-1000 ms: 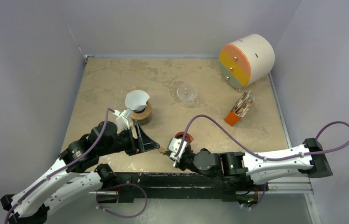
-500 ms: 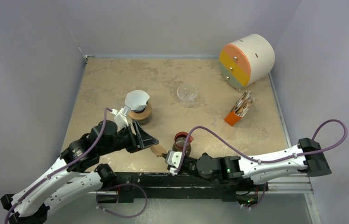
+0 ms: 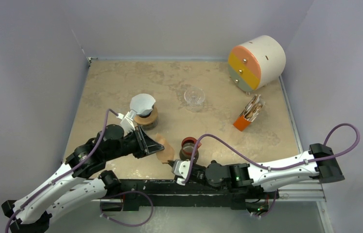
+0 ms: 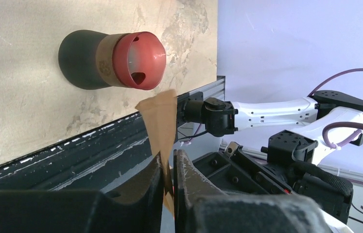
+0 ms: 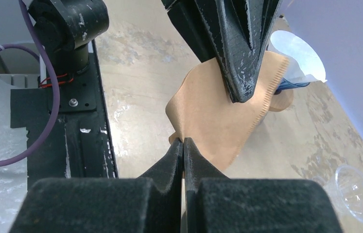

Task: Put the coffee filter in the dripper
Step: Pick up the coffee filter from the center of the board.

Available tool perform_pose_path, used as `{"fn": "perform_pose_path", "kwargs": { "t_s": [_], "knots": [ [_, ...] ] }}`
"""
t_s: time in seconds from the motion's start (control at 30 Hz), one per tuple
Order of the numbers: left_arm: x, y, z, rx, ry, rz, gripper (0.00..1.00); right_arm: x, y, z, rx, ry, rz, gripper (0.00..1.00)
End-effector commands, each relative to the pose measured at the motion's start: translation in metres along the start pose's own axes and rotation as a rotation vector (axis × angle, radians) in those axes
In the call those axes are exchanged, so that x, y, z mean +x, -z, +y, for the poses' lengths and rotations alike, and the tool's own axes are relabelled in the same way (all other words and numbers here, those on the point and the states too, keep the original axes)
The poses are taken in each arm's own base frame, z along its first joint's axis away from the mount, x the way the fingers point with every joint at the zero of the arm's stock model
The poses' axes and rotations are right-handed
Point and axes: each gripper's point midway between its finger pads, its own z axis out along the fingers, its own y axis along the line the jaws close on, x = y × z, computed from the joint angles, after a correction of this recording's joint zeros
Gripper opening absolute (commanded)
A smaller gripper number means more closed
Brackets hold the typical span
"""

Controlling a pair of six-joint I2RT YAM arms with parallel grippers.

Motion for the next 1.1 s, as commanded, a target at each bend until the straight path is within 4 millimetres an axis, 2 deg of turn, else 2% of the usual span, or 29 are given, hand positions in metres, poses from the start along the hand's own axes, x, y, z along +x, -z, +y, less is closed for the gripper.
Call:
{"fn": "perform_pose_path", "kwargs": {
  "t_s": [0.0,0.03,0.3,0.6,0.8,0.97,1.07],
  "knots": [
    [-0.002,-0.002,-0.006,0.031,-0.007,-0.003,0.05,-0.01,0.004,-0.003,0.009,-0.01,-0.045,0.0],
    [-0.002,-0.002,-0.007,0.032,-0.009,-0.003,0.0,-0.01,0.005,-0.002,0.009,-0.012,-0.045,0.0],
    [0.001,-0.006,-0.006,0.033,-0.024,0.016,0.0,-0.01,0.01,-0.005,0.011,-0.025,-0.041,0.0],
    [-0.002,-0.008,0.002,0.002,-0.042,-0.005,0.0,-0.017,0.027,-0.009,-0.009,-0.136,-0.025,0.41],
    [-0.011,-0.008,0.016,-0.074,-0.055,-0.052,0.0,-0.033,0.033,-0.006,-0.043,-0.243,-0.013,0.53],
    [-0.02,-0.006,0.025,-0.131,-0.077,-0.1,0.0,-0.045,0.021,-0.019,0.05,-0.313,0.071,0.57],
    [-0.023,-0.005,0.025,-0.134,-0.097,-0.115,0.0,-0.045,0.011,-0.026,0.133,-0.359,0.109,0.62]
  ]
}}
